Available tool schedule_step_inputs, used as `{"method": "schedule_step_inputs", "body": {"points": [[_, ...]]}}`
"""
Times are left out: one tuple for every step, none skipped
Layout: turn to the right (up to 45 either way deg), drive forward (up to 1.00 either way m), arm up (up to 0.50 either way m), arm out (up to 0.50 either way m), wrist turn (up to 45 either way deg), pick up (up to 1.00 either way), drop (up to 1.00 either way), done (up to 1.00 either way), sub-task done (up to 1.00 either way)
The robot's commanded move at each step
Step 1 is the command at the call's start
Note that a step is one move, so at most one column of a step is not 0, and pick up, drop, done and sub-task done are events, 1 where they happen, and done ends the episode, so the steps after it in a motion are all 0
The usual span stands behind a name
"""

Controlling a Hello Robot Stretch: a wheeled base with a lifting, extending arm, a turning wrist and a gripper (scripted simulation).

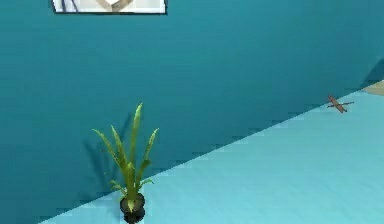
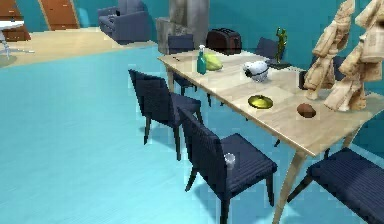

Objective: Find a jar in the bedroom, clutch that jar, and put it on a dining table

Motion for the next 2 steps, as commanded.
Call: {"method": "schedule_step_inputs", "body": {"points": [[6.0,0.0,0.0,0.0,0.0,0.0,0.0,0.0,0.0],[0.0,0.2,0.0,0.0,0.0,0.0,0.0,0.0,0.0]]}}
